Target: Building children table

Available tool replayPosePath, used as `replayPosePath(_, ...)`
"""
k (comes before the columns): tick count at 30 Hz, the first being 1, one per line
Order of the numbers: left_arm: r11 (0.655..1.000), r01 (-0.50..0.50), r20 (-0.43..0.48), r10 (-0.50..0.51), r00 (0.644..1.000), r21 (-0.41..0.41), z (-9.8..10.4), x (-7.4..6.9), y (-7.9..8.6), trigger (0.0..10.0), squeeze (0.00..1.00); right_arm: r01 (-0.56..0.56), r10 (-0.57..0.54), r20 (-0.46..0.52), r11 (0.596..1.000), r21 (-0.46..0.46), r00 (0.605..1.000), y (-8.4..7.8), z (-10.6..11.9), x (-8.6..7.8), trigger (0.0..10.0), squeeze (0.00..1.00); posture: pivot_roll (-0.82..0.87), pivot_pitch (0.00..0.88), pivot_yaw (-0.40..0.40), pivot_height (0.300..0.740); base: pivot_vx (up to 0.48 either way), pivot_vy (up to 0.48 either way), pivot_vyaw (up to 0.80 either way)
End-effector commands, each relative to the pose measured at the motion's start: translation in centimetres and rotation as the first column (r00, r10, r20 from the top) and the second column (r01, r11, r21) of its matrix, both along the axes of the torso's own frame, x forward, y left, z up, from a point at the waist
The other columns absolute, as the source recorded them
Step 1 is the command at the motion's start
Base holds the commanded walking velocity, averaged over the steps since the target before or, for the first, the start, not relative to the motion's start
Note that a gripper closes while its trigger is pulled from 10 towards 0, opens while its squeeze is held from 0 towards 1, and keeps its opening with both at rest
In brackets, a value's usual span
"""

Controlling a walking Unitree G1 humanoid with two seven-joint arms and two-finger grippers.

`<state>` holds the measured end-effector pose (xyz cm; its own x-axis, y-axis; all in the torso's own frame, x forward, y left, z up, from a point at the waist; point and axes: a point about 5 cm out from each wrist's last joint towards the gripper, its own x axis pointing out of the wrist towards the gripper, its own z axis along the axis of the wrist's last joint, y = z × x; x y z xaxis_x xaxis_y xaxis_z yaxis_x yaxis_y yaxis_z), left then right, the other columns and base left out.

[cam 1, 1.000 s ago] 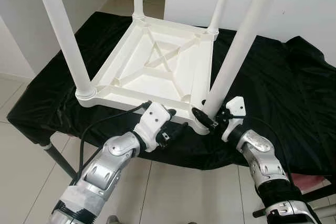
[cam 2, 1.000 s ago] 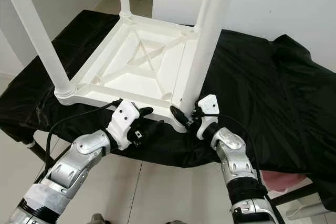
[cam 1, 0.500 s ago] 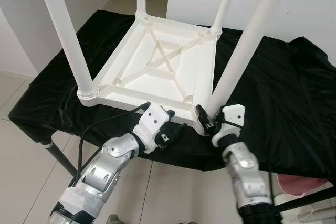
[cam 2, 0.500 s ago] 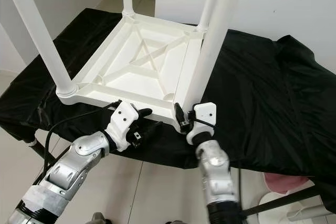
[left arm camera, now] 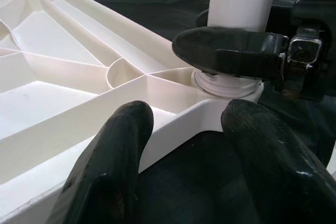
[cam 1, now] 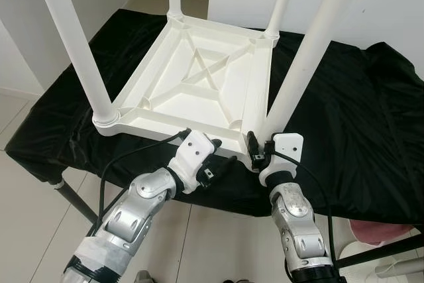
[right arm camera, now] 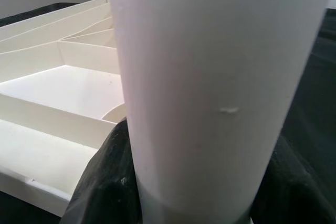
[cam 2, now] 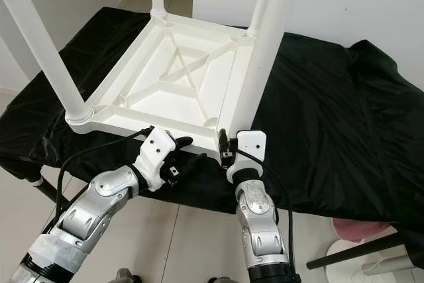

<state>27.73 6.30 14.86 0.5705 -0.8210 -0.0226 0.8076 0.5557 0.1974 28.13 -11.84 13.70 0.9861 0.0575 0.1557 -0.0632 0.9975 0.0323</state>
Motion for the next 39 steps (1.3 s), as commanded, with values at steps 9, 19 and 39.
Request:
replayPosePath(9,0.999,0.054,-0.031,-0.054,0.998,0.003,-0.2,-0.5,0.0,10.0,0.0,-0.041,0.04,0.009,0.996,0.073,0.999,-0.7,0.0,-0.2,10.0,1.0,0.0,0.134,-0.048,0.74,0.0,0.0,0.0)
replayPosePath(19,0.997,0.071,-0.021,-0.071,0.997,0.012,0.1,-0.2,-0.2,10.0,0.0,-0.367,0.369,0.011,0.928,-0.055,0.93,-1.7,0.4,-0.5,10.0,0.0,-0.01,0.136,-0.033,0.74,0.0,0.0,0.0)
replayPosePath(39,0.996,0.09,0.001,-0.09,0.996,0.022,0.7,0.1,-0.8,10.0,0.0,-0.586,0.58,-0.093,0.787,-0.194,0.81,-3.4,-0.5,2.6,0.0,0.0,0.02,0.125,-0.028,0.74,0.0,0.0,0.0)
